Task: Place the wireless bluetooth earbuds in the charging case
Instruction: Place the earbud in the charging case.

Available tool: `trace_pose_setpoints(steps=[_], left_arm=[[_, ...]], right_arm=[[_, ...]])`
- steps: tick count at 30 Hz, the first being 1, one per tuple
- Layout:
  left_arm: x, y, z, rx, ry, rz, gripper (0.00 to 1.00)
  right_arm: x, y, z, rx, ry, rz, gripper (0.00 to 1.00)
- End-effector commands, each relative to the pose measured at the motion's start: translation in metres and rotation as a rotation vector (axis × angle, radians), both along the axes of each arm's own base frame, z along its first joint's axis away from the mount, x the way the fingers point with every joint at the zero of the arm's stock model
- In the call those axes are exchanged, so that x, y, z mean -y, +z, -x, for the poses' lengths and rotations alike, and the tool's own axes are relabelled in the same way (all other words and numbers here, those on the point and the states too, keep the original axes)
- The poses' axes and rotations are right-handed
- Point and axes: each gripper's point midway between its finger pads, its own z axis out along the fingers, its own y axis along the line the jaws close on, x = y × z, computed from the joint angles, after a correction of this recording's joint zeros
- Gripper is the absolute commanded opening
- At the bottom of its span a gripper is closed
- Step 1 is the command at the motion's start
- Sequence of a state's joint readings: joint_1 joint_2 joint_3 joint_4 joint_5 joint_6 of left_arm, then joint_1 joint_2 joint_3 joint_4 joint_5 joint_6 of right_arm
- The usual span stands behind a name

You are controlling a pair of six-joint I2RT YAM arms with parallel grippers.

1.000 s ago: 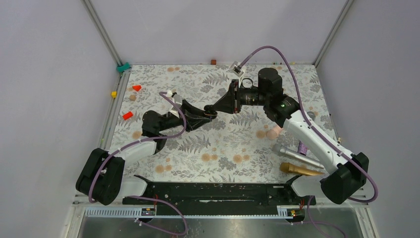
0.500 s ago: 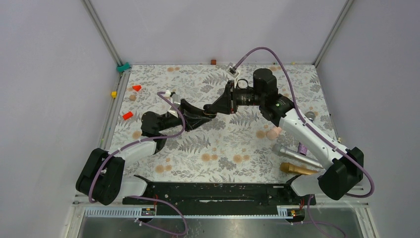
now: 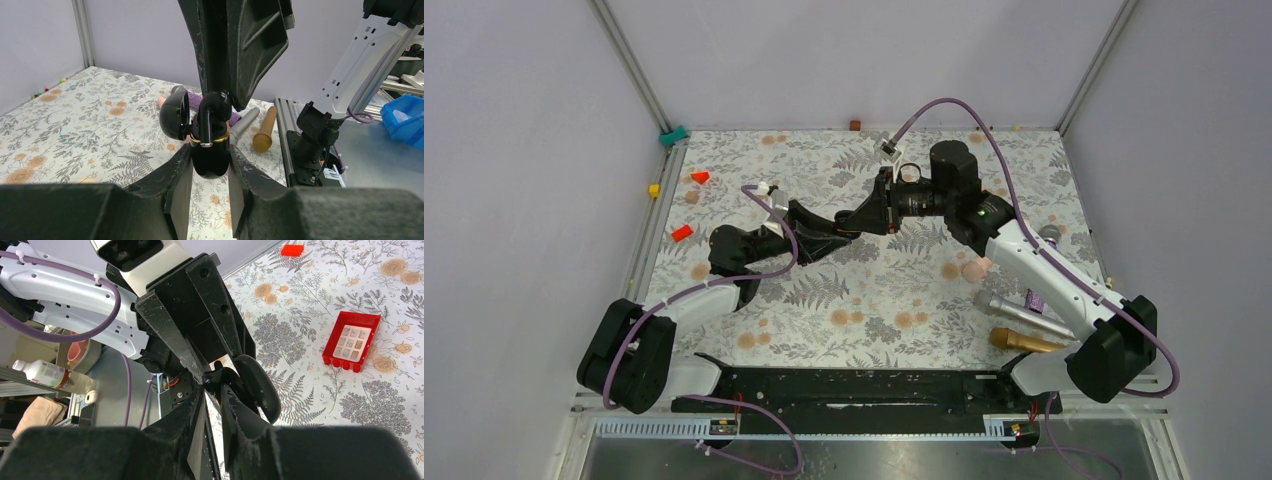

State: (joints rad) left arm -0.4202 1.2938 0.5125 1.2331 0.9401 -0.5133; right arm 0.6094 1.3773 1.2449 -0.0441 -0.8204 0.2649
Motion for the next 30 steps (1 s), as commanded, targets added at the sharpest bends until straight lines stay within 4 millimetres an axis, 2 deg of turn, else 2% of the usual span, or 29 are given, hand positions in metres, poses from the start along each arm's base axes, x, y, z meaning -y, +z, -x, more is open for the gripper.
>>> trace_pose_setpoints(steps=[1, 20, 30], left_arm=[[-0.001, 0.011, 0.006, 0.072, -0.003, 0.027, 0.0], [0.0, 0.002, 0.002, 0.062, 0.007, -0.006, 0.0], [0.0, 0.003, 0.002, 0.081, 0.008, -0.009, 0.0]], right_arm=[[-0.001, 0.011, 0.002, 0.039, 0.003, -0.012, 0.24], [0.009, 0.025, 0.001, 0.064, -0.019, -0.032, 0.25], [0.015, 0.027, -0.001, 0.077, -0.029, -0.035, 0.25]])
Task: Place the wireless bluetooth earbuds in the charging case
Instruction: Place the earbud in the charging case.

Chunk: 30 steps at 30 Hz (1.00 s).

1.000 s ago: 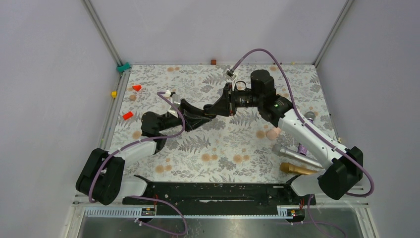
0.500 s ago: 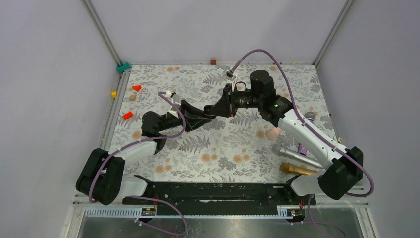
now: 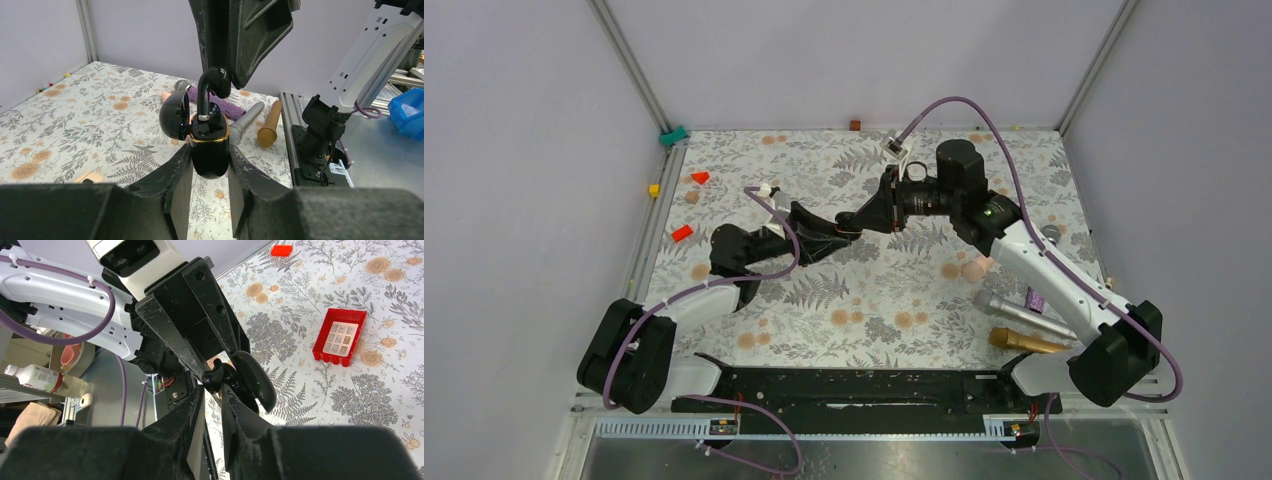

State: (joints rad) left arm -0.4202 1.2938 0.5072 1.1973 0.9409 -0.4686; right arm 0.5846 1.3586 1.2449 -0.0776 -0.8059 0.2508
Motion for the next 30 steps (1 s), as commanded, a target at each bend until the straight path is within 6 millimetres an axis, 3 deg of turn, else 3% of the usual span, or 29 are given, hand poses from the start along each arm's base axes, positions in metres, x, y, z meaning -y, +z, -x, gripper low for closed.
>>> trace_pose_setpoints(steps=[1, 16, 30], left_arm=[[-0.001, 0.01, 0.005, 0.078, -0.007, 0.008, 0.0], [0.0, 0.002, 0.01, 0.13, -0.04, -0.065, 0.0], [0.001, 0.004, 0.011, 0.121, -0.052, -0.064, 0.0]], right_arm=[[0.005, 0.025, 0.005, 0.076, 0.008, -0.042, 0.25], [0.015, 0.011, 0.007, 0.129, 0.019, 0.05, 0.25], [0.006, -0.006, 0.008, 0.109, 0.048, 0.092, 0.25]])
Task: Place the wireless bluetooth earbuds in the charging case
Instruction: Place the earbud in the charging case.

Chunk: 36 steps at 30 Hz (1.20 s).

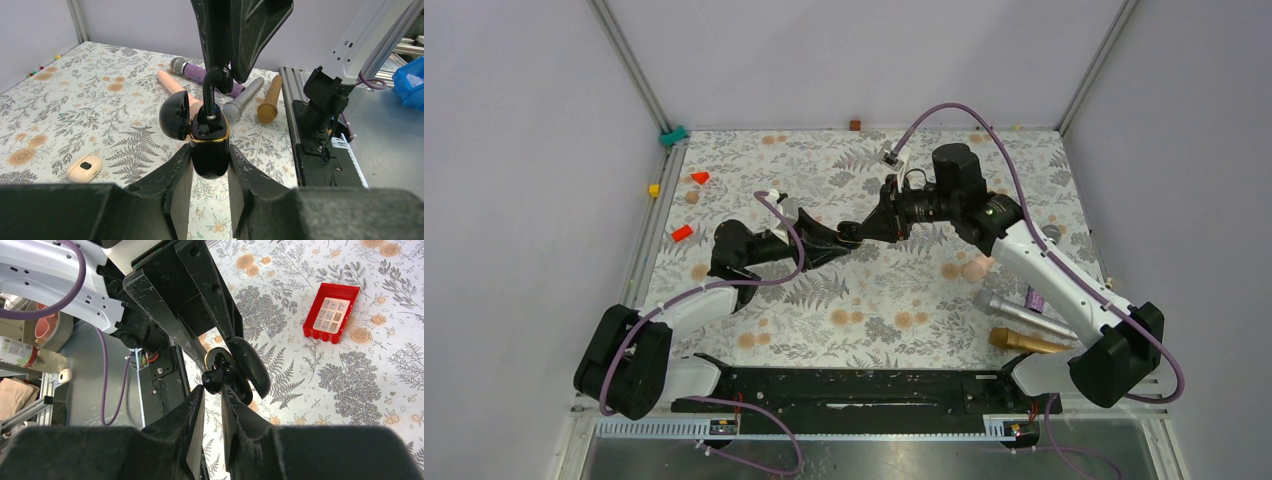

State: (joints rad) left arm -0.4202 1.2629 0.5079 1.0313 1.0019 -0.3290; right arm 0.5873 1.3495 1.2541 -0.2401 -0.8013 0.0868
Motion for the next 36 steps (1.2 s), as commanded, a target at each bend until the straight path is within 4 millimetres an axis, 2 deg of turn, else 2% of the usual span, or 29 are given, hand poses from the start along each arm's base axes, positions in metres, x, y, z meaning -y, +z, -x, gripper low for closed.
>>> trace_pose_setpoints(steps=[1, 29, 36], left_arm=[[0.001, 0.025, 0.006, 0.096, -0.028, 0.03, 0.0], [0.0, 0.022, 0.013, 0.121, -0.064, 0.014, 0.0], [0.001, 0.023, 0.02, 0.138, -0.093, 0.011, 0.0]], right_arm=[[-0.006, 0.016, -0.002, 0.071, 0.012, -0.009, 0.25], [-0.019, -0.002, 0.002, 0.073, 0.026, 0.06, 0.25], [-0.02, -0.005, 0.0, 0.065, 0.014, 0.08, 0.31]])
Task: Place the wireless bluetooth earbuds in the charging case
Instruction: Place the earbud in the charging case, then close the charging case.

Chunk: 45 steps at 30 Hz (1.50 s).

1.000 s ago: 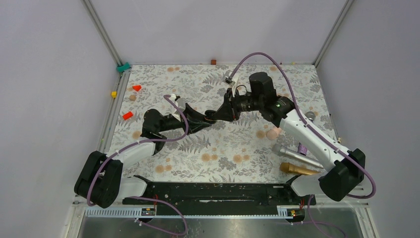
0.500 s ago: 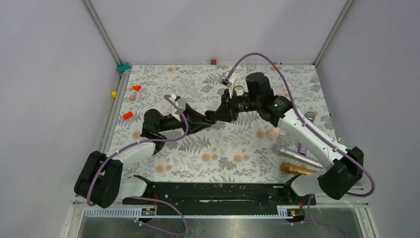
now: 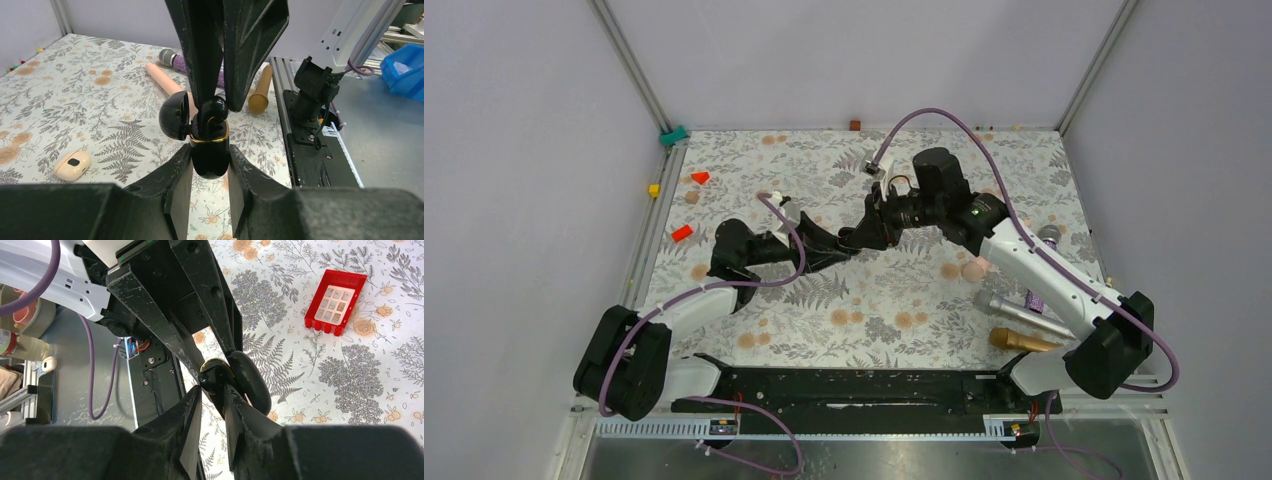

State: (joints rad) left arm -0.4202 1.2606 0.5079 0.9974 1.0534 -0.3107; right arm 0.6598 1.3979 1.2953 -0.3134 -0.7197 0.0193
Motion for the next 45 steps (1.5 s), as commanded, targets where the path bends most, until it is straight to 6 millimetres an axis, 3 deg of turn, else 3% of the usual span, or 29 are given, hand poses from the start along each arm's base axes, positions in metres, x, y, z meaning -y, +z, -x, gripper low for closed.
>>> trace_pose_setpoints(steps=[1, 8, 17, 24, 28, 30, 31, 39, 45], left_arm=[[0.0, 0.03, 0.012, 0.141, -0.05, 0.041, 0.0], [0.001, 0.03, 0.013, 0.138, -0.053, 0.044, 0.0], [0.001, 0.032, 0.012, 0.138, -0.056, 0.046, 0.0], [0.0, 0.034, 0.027, 0.155, -0.134, 0.038, 0.0], [-0.001, 0.035, 0.037, 0.166, -0.187, 0.034, 0.0], [-0.001, 0.035, 0.039, 0.169, -0.197, 0.033, 0.0], [-0.001, 0.035, 0.04, 0.17, -0.204, 0.031, 0.0], [-0.002, 0.033, 0.047, 0.184, -0.227, 0.026, 0.0], [-0.001, 0.033, 0.044, 0.176, -0.211, 0.031, 0.0]], right_arm=[[-0.005, 0.012, -0.005, 0.045, -0.007, -0.005, 0.32], [-0.001, 0.024, -0.001, 0.106, 0.013, -0.014, 0.39], [0.013, 0.057, 0.011, 0.193, 0.011, -0.045, 0.49], [0.025, 0.069, 0.008, 0.251, -0.025, -0.048, 0.61], [0.034, 0.062, -0.015, 0.291, -0.143, -0.006, 0.73], [0.037, 0.054, -0.028, 0.293, -0.204, 0.029, 0.97], [0.038, 0.049, -0.033, 0.288, -0.222, 0.045, 0.99], [0.036, 0.02, -0.055, 0.239, -0.279, 0.134, 0.99], [0.029, 0.014, -0.039, 0.209, -0.15, 0.152, 0.99]])
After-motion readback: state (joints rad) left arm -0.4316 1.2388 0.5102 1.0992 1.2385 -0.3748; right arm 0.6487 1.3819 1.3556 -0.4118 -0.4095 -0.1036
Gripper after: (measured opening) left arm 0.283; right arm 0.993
